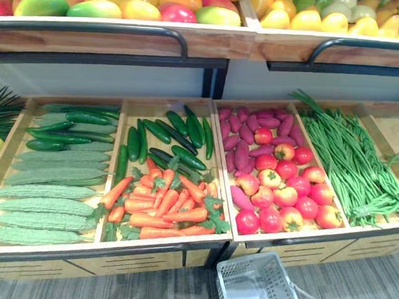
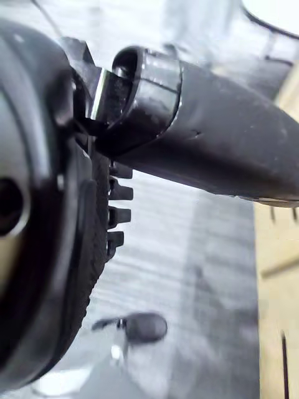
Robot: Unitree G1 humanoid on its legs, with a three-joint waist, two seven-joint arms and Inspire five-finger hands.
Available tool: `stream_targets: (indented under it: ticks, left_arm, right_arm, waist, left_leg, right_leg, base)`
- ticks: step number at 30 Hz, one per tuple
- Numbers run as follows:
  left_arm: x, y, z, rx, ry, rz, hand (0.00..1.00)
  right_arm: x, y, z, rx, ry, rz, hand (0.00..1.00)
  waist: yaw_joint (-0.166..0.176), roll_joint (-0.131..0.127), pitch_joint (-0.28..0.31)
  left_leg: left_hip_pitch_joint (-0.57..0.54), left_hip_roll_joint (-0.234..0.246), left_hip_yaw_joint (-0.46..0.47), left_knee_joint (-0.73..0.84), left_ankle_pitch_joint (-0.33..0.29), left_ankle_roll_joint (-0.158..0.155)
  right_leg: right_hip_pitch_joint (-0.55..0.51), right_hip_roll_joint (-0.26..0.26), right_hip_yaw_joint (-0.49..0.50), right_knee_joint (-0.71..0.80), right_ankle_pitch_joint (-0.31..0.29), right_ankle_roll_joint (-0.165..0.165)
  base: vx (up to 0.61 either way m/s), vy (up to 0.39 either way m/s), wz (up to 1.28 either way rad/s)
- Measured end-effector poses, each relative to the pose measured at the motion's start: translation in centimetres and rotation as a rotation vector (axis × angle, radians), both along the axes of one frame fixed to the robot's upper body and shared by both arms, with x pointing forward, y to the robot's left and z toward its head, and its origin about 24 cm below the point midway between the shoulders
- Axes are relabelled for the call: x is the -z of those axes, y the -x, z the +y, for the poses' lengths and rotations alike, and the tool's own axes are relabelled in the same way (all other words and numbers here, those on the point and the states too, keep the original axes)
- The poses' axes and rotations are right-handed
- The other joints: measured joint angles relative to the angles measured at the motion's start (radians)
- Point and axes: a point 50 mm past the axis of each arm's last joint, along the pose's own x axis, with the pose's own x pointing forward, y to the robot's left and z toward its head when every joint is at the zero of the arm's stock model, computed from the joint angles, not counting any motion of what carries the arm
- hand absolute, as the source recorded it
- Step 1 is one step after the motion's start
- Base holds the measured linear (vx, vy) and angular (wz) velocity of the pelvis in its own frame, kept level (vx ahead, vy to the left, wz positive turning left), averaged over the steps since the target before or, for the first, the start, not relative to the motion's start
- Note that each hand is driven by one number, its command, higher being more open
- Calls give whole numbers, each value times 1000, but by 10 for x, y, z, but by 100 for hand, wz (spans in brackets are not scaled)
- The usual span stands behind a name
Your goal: Pick vegetable in the basket
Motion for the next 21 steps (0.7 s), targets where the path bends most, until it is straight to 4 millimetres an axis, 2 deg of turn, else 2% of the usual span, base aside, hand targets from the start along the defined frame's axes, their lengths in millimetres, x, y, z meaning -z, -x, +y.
stream_targets:
  ticks: [3, 5, 8, 10, 11, 12, 13, 14, 15, 17, 18, 20, 21]
  left_arm:
    - [-14, 20, 12, -148, -194, 35, 100]
    - [-24, 24, 24, -188, -318, 59, 100]
    - [-44, 12, 52, -217, -505, 30, 100]
    - [-73, -16, 85, -131, -686, -7, 100]
    - [-83, -25, 93, -101, -741, -29, 100]
    - [-113, -51, 113, -8, -886, -73, 100]
    - [-126, -61, 119, 28, -948, -92, 100]
    - [-154, -79, 130, 102, -1070, -134, 100]
    - [-168, -90, 133, 140, -1130, -170, 100]
    - [-217, -130, 138, 323, -1303, -298, 100]
    - [-227, -140, 137, 379, -1328, -329, 100]
    - [-256, -176, 125, 609, -1386, -436, 100]
    - [-261, -184, 122, 662, -1390, -450, 100]
  right_arm:
    - [0, 1, -2, -10, 0, 12, 0]
    - [0, 3, -4, -14, -2, 24, 0]
    - [0, 10, -6, -23, 0, 46, 0]
    - [-1, 11, -9, -48, 8, 54, 0]
    - [-1, 11, -9, -49, 9, 53, 0]
    - [-1, 13, -9, -51, 10, 55, 0]
    - [-1, 14, -9, -53, 10, 57, 0]
    - [-1, 15, -8, -64, 9, 58, 0]
    - [-1, 15, -7, -72, 10, 55, 0]
    - [-2, 14, -8, -92, 12, 46, 0]
    - [-2, 14, -8, -93, 13, 44, 0]
    - [-3, 12, -11, -117, 21, 37, 0]
    - [-3, 11, -11, -123, 23, 35, 0]
  waist:
    - [16, 1, -6]
    - [17, 3, -10]
    - [21, 13, -27]
    - [23, 22, -35]
    - [23, 25, -36]
    - [25, 28, -45]
    - [25, 27, -51]
    - [25, 29, -69]
    - [25, 29, -74]
    - [22, 37, -82]
    - [21, 40, -85]
    - [15, 51, -91]
    - [14, 54, -94]
  left_leg:
    - [-1, 2, -4, 0, 3, -4]
    - [-2, 5, -8, 0, 5, -7]
    - [-2, 14, -10, 0, 8, -11]
    - [-3, 22, -8, -1, 12, -13]
    - [-3, 24, -8, -1, 12, -14]
    - [-3, 31, 1, -1, 12, -14]
    - [-4, 34, 10, -1, 12, -15]
    - [-10, 40, 28, 0, 12, -17]
    - [-13, 42, 36, 0, 14, -19]
    - [-17, 42, 72, 5, 19, -26]
    - [-16, 41, 84, 5, 21, -27]
    - [-3, 41, 125, 6, 22, -27]
    - [0, 41, 136, 6, 22, -27]
  right_leg:
    - [2, 0, -7, -3, 0, 0]
    - [10, -2, -17, -8, 0, 0]
    - [20, 6, -24, -18, 0, 0]
    - [21, 12, -27, -21, 1, -1]
    - [21, 14, -27, -23, 1, -2]
    - [23, 22, -24, -34, 7, -7]
    - [21, 26, -19, -39, 11, -9]
    - [18, 36, -5, -60, 28, -13]
    - [18, 39, 3, -73, 38, -15]
    - [16, 46, 27, -107, 66, -16]
    - [15, 46, 34, -113, 71, -17]
    - [15, 51, 64, -127, 85, -18]
    - [15, 53, 72, -131, 89, -18]
  base:
    - [13, -21, 7]
    - [-18, -27, 13]
    - [-35, -30, 8]
    - [-47, -49, 2]
    - [-49, -43, -4]
    - [-35, -32, -9]
    - [-16, -27, -26]
    - [8, -18, -29]
    - [17, -19, -37]
    - [9, -13, -31]
    - [-21, -8, -31]
    - [-34, -12, -38]
    - [-40, -31, -39]
